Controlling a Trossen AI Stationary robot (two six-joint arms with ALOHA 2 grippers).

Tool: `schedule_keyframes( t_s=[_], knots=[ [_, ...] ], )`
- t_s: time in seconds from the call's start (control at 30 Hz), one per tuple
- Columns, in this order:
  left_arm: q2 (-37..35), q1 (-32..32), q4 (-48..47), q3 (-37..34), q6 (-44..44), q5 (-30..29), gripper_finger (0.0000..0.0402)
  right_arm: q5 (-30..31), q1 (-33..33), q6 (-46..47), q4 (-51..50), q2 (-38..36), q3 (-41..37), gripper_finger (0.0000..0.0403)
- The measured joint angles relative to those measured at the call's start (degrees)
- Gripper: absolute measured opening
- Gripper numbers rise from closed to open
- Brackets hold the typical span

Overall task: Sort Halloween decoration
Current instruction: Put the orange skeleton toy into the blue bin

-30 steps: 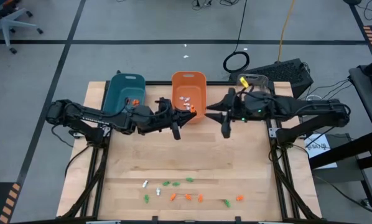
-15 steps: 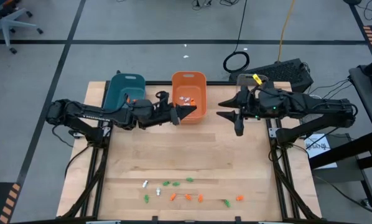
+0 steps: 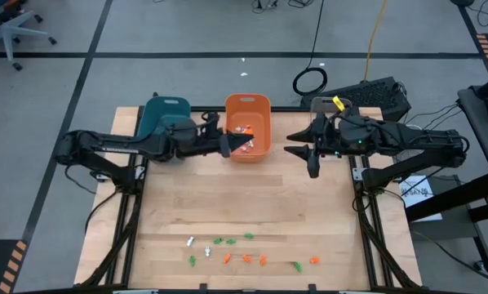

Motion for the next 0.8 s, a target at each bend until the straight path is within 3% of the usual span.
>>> schedule_keyframes(
  t_s=[0.23, 0.47, 0.63, 0.8],
  knots=[
    [-10.13, 6.09, -27.13, 0.04, 0.35, 0.50, 0.0008, 0.27, 0.00, 4.74, -2.12, 0.00, 0.00, 0.0155],
    [-17.64, 16.07, -60.02, 0.00, -3.91, 0.22, 0.0008, 6.56, -0.02, 11.70, -4.79, 0.69, 0.00, 0.0155],
    [-17.87, 26.11, -71.28, -0.02, 4.18, 5.11, 0.0008, 9.02, -0.24, 17.21, -3.60, 1.88, 0.00, 0.0155],
    [-14.51, 34.54, -75.95, -0.02, 16.76, 6.21, 0.0008, 10.49, -0.53, 23.09, -0.62, 3.84, 0.00, 0.0155]
  ],
)
